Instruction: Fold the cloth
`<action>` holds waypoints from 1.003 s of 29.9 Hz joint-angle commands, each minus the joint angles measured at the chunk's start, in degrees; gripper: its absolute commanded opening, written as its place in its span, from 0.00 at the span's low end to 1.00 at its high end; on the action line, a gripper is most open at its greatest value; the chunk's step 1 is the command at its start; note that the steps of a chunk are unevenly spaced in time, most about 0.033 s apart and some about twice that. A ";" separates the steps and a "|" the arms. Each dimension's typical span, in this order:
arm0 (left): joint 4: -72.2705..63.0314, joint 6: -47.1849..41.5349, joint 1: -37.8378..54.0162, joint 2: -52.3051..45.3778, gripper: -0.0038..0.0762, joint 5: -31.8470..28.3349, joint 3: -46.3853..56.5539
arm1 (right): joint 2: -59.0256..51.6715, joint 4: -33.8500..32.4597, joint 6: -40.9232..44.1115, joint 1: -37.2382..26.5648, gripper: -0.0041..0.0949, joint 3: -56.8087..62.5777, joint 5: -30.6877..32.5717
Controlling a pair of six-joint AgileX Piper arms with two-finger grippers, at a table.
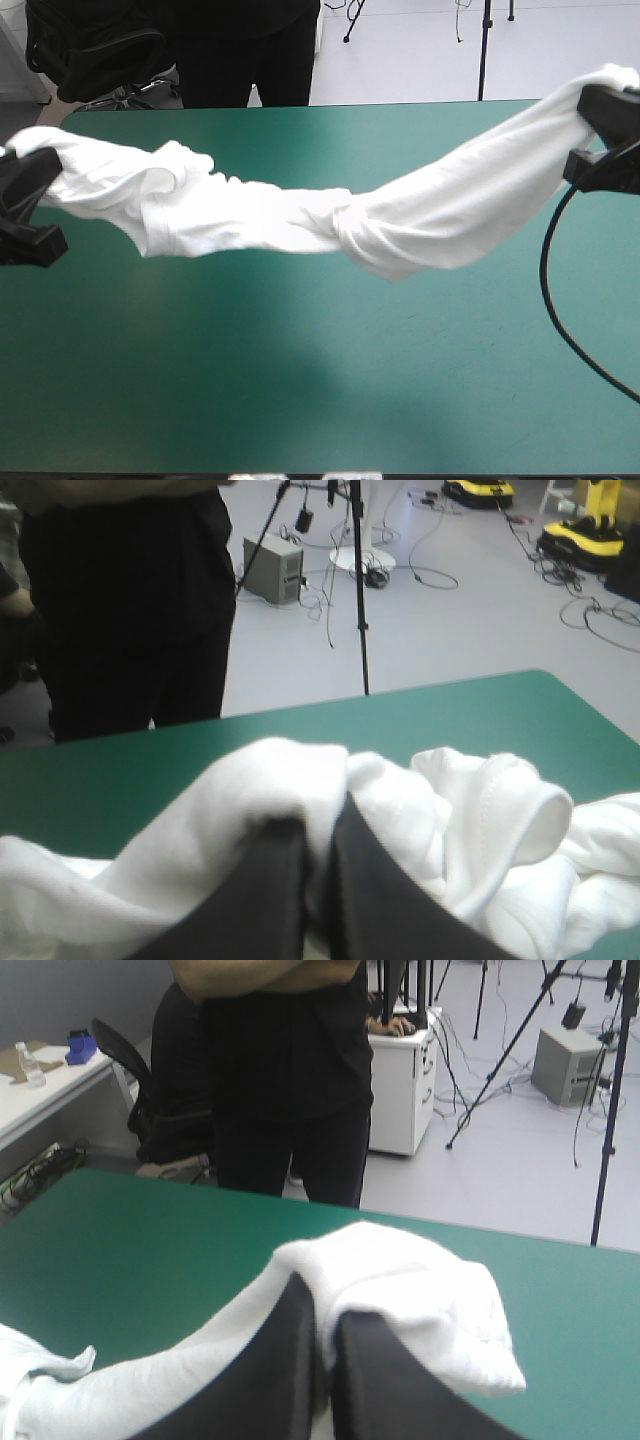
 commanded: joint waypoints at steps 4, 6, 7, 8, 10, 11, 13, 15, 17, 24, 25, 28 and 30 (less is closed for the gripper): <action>-1.11 -0.71 -2.07 -3.16 0.04 2.20 7.47 | -5.12 1.12 0.00 -0.04 0.02 12.45 -2.15; -0.88 -1.55 -2.07 -4.17 0.04 3.25 10.43 | -5.95 1.12 0.00 -0.04 0.02 15.71 -1.40; -0.99 -1.94 -2.07 -4.56 0.04 3.25 11.81 | -6.07 1.12 0.00 -0.04 0.02 17.27 -1.09; -1.30 -2.22 -2.07 -4.93 0.04 3.25 13.52 | -6.20 1.12 0.00 -0.04 0.02 18.62 -0.60; -2.69 -2.48 -2.07 -5.91 0.04 3.25 16.59 | -6.35 1.37 0.00 -0.04 0.02 21.08 -0.45; -3.36 -2.97 -2.07 -6.36 0.04 3.35 18.64 | -6.35 1.89 0.00 -0.04 0.02 22.28 -0.45; -4.36 -3.76 -2.07 -7.02 0.04 3.35 22.28 | -6.35 3.24 0.00 -0.04 0.02 24.70 -0.45; -5.62 -3.90 -2.07 -7.41 0.04 3.35 25.04 | -6.35 4.15 -0.31 -0.04 0.02 26.44 -0.59; -5.78 -4.86 -2.07 -7.42 0.04 3.35 28.25 | -6.35 4.26 -0.31 -0.04 0.02 28.67 -0.88; -4.66 -6.28 -2.07 -5.63 0.04 2.09 36.35 | -5.22 3.34 -0.72 -0.04 0.02 37.75 -5.01; -4.36 -6.28 -2.07 -5.06 0.04 1.42 37.19 | -4.20 2.69 -0.80 -0.04 0.02 39.18 -5.87; -2.79 -6.28 -2.07 -1.82 0.04 -0.89 39.17 | -0.82 0.76 -1.14 -0.04 0.02 41.65 -9.04; -2.06 -6.16 -2.07 0.68 0.04 -3.33 40.54 | 2.10 -0.75 -1.14 -0.04 0.02 42.09 -10.77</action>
